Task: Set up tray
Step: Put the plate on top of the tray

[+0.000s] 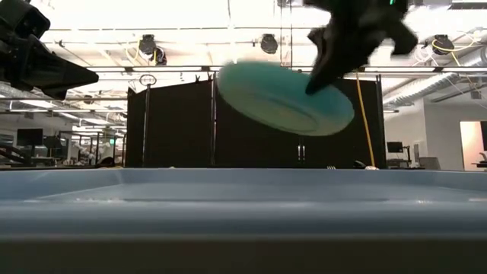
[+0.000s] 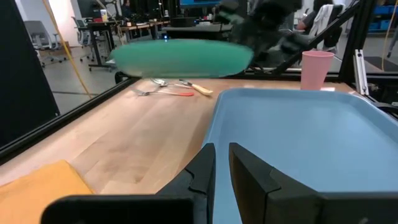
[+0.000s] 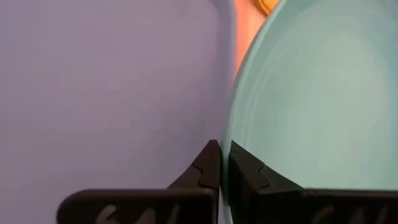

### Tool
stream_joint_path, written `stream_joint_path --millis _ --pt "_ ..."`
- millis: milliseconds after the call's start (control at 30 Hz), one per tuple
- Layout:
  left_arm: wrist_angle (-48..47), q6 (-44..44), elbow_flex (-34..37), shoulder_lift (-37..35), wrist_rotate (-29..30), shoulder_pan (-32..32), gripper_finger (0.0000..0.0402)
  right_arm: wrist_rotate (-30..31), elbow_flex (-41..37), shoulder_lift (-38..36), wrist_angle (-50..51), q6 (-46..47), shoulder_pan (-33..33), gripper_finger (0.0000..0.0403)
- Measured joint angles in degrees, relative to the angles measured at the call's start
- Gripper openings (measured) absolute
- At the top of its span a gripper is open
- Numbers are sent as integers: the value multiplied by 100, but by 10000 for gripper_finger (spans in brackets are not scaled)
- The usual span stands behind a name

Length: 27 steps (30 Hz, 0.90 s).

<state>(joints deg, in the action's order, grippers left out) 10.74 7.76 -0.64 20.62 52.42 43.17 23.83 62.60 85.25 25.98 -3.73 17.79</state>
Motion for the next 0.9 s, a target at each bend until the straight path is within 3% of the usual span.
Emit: stream_joint_path --millis 267,500,900 --pt "1 0 1 -1 0 -1 51 -196 763 567 425 552 666 0" --pt "1 -1 1 -2 0 -2 51 -490 1682 1586 978 757 1133 0" --pt "-1 -1 0 -2 0 -2 51 -445 2922 2792 1782 853 1742 0"
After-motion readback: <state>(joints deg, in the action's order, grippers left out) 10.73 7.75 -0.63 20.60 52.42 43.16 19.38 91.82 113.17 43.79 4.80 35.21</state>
